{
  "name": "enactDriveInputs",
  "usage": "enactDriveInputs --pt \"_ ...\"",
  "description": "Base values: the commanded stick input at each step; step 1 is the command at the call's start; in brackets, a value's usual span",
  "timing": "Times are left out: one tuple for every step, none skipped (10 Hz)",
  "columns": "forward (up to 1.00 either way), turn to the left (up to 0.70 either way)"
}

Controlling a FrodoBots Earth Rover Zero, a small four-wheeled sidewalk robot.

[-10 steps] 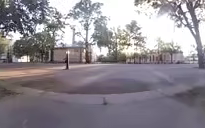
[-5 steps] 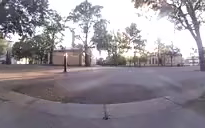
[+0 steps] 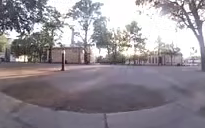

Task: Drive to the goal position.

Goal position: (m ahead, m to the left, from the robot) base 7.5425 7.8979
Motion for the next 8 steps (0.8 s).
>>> enactDriveInputs --pt "0.7 0.0" --pt "0.7 0.0" --pt "0.7 0.0" --pt "0.7 0.0" --pt "0.7 0.0" --pt "0.7 0.0" --pt "0.7 0.0" --pt "0.7 0.0"
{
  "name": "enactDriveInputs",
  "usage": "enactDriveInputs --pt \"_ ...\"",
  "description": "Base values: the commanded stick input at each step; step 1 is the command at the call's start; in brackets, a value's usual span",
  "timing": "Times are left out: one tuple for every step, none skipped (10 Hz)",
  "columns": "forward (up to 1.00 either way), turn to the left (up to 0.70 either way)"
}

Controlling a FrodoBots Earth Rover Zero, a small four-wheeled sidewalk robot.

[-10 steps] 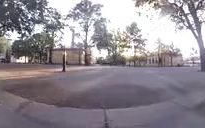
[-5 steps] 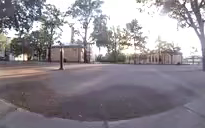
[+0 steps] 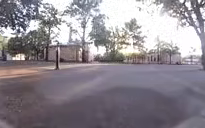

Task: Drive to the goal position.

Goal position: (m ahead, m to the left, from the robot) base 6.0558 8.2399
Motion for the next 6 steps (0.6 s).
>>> enactDriveInputs --pt "0.7 0.0" --pt "0.7 0.0" --pt "0.7 0.0" --pt "0.7 0.0" --pt "0.7 0.0" --pt "0.7 0.0"
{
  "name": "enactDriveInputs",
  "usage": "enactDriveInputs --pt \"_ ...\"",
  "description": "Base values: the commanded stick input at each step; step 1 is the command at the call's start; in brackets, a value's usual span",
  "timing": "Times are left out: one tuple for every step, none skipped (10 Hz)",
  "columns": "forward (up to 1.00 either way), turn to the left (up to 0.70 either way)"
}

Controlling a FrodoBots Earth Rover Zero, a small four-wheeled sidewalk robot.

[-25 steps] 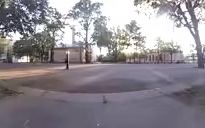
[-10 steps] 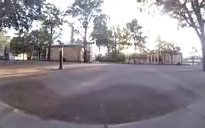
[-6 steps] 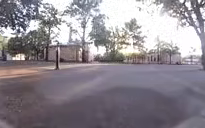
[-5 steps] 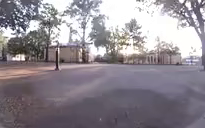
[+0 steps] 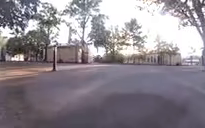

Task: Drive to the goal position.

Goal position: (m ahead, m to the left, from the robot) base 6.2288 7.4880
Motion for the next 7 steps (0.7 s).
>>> enactDriveInputs --pt "0.7 0.0" --pt "0.7 0.0" --pt "0.7 0.0" --pt "0.7 0.0" --pt "0.7 0.0" --pt "0.7 0.0" --pt "0.7 0.0"
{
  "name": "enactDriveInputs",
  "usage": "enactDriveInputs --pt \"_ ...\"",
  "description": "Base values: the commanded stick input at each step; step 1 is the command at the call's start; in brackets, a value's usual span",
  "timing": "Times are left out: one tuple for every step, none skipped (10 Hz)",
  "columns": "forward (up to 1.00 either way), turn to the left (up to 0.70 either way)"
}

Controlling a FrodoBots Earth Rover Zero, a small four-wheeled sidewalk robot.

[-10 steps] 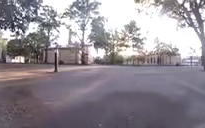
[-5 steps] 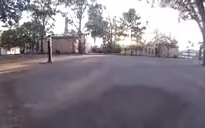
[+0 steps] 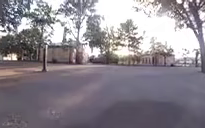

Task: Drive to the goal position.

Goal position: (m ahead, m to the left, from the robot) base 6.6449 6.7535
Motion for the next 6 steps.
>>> enactDriveInputs --pt "0.7 0.0" --pt "0.7 0.0" --pt "0.7 0.0" --pt "0.7 0.2" --pt "0.7 0.35" --pt "0.7 0.35"
